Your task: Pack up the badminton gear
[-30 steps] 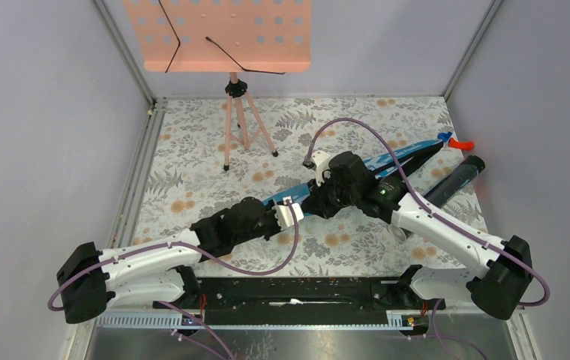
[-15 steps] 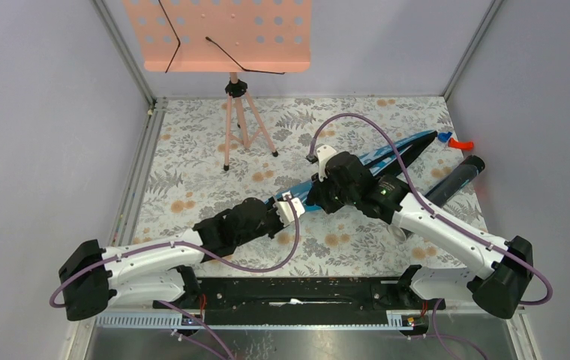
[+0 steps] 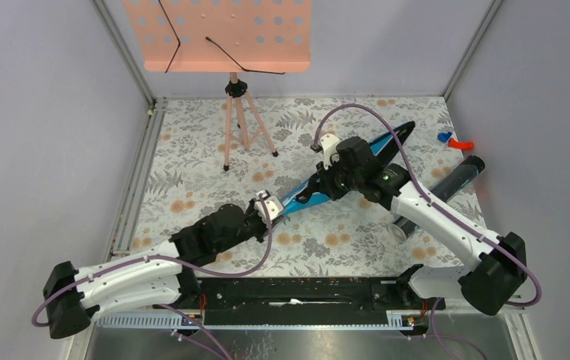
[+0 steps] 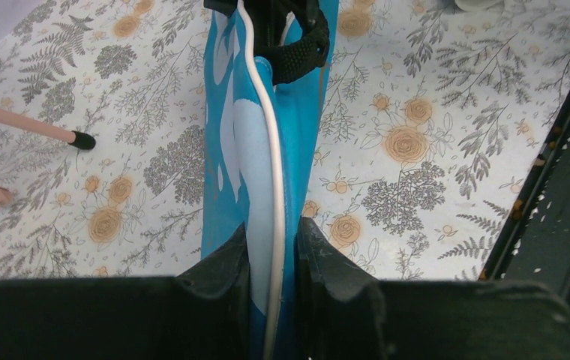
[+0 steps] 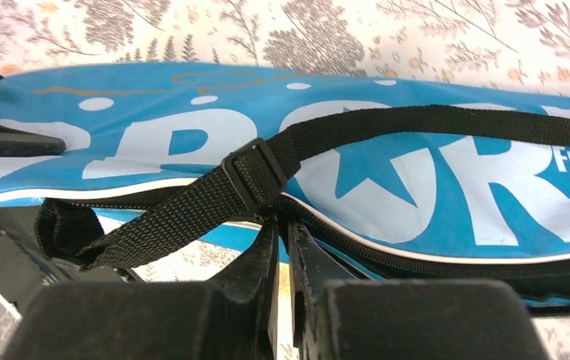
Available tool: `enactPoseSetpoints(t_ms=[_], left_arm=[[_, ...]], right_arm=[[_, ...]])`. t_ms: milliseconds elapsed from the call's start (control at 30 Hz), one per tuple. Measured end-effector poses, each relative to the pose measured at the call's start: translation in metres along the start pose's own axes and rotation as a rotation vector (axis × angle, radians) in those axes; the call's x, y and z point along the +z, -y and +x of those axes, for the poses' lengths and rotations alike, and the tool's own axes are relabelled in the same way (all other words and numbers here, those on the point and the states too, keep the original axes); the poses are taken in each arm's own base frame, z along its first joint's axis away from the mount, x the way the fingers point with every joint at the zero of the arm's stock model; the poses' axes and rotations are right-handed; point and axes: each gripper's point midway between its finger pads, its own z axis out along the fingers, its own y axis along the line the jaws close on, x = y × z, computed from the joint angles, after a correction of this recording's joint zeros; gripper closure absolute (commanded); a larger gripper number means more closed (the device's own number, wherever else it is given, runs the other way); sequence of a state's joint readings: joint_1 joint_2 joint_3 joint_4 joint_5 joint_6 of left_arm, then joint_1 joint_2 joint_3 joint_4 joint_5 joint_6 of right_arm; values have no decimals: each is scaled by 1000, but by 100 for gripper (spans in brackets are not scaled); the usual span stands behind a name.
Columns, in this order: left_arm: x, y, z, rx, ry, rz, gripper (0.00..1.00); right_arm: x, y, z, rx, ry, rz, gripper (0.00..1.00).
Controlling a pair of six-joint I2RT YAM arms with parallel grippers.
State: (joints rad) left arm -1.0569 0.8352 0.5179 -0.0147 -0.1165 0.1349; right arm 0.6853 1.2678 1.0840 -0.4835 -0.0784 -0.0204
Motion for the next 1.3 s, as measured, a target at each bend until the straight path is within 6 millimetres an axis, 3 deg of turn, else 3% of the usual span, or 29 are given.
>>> enactPoseSetpoints(t_ms=[100, 267, 500, 700, 900, 1133, 1300], left_arm=[[-7, -1, -4, -47, 29, -10, 100], [-24, -6, -7, -133, 74, -40, 100], [-36, -8, -4, -198, 79, -60, 100], [-38, -4, -2, -203, 73, -47, 100], [-39, -3, -5, -200, 77, -42, 100], [-41, -1, -8, -233, 95, -32, 100], [-46, -1, -10, -273, 128, -34, 100]], right_arm=[[5, 3, -9, -18, 15, -40, 100], [19, 42, -14, -6, -12, -11, 100], [30, 147, 9, 32, -140, 185, 100], [18, 266, 24, 14, -231, 442, 100], [11, 345, 33, -3, -280, 542, 100], [-5, 414, 38, 141, -280, 574, 100], [-15, 428, 33, 450, -268, 524, 100]])
